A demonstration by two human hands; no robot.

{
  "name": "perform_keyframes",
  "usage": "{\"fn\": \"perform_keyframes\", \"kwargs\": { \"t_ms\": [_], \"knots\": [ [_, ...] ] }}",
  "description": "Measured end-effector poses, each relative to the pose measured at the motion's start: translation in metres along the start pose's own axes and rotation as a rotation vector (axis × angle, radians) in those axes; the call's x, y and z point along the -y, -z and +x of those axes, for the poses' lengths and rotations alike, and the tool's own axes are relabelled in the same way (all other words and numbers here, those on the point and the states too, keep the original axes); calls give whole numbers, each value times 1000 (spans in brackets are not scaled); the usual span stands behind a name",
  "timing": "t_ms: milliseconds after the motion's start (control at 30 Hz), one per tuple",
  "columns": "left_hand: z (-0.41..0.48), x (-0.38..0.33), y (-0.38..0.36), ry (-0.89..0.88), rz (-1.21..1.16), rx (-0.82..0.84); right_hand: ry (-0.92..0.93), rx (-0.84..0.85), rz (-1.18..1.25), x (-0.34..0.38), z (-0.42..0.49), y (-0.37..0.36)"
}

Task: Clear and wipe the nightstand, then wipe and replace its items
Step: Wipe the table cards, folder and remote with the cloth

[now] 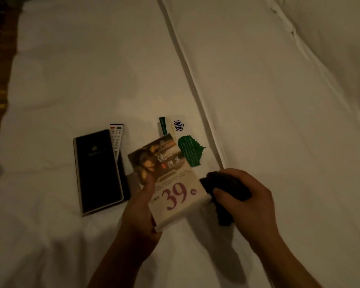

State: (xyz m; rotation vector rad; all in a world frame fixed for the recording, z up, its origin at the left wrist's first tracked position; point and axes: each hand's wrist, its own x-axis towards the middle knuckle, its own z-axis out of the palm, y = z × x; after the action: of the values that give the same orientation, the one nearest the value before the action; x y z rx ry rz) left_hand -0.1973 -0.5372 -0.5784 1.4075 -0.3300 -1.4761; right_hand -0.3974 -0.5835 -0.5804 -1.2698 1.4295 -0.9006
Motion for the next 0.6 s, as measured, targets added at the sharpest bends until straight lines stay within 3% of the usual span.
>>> {"fn": "perform_keyframes", "kwargs": {
  "t_ms": [133, 233, 300, 400, 467, 533, 600],
  "knots": [
    [6, 2, 5, -20, 139, 37, 39, 331, 245, 10, 5, 0],
    [9, 4, 6, 6, 194, 103, -11, 113, 170, 9, 18, -4],
    [10, 9, 6, -17, 265, 127, 60, -28, 164, 13, 22, -5],
    [15, 11, 4, -59, 322, 99, 412, 102, -173, 19, 13, -11],
    [18, 13, 0, -104, 410, 100, 520, 267, -343, 11, 3, -25],
    [19, 17, 0, -92, 475, 104, 434, 272, -362, 4, 2, -33],
    [16, 20, 3, -28, 457, 120, 221, 40, -306, -2, 14, -27]
  ]
}}
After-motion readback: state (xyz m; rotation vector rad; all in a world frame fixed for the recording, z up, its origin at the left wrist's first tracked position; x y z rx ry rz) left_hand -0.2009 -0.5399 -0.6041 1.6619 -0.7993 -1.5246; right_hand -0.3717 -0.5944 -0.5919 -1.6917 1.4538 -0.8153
